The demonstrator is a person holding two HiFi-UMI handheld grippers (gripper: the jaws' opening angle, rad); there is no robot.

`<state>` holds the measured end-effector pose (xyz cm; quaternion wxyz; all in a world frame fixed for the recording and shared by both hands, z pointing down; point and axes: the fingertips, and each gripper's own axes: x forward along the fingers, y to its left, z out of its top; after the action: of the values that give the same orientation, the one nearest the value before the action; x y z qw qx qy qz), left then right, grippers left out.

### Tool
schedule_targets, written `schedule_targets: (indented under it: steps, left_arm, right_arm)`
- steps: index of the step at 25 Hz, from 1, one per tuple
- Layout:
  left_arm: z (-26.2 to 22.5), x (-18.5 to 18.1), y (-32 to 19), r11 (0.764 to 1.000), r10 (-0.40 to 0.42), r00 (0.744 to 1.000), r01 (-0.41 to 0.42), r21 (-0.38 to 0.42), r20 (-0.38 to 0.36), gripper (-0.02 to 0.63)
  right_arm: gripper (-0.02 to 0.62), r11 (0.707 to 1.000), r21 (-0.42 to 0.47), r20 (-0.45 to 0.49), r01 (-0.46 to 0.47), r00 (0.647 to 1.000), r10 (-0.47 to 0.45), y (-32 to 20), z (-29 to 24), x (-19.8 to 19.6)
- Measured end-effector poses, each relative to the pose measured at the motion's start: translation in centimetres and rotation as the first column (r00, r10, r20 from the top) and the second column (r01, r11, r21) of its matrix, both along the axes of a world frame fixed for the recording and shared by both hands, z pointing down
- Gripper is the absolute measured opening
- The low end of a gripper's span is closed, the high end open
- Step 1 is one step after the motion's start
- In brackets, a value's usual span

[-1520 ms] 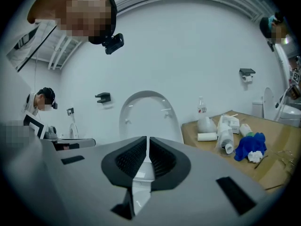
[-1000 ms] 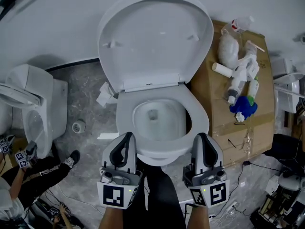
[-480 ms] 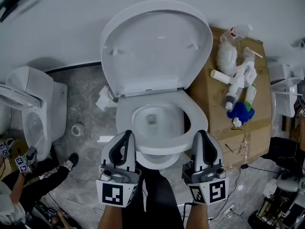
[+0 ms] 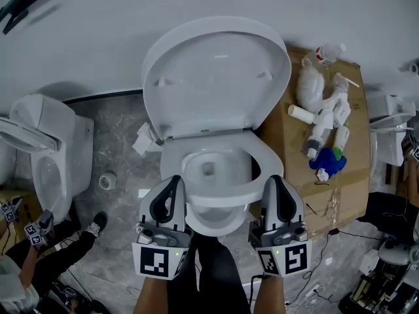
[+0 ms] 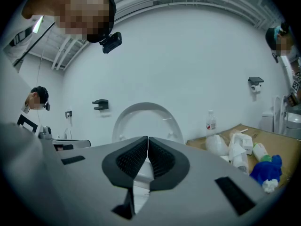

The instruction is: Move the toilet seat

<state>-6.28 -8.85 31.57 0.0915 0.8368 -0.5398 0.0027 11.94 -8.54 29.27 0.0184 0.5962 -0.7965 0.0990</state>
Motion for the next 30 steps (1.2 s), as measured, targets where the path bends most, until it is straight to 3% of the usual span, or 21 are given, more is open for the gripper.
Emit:
schedule_targets:
  steps: [30]
  left_arm:
    - [-1.9,-0.9,-6.0,0.997,-0.033,0.999,0.032,0.074,0.023,0.009]
  right_arm:
    - [0.012,0.998,0.064,-0.013,0.029,1.0,-0.028,-6.7,-1.9,-0.9]
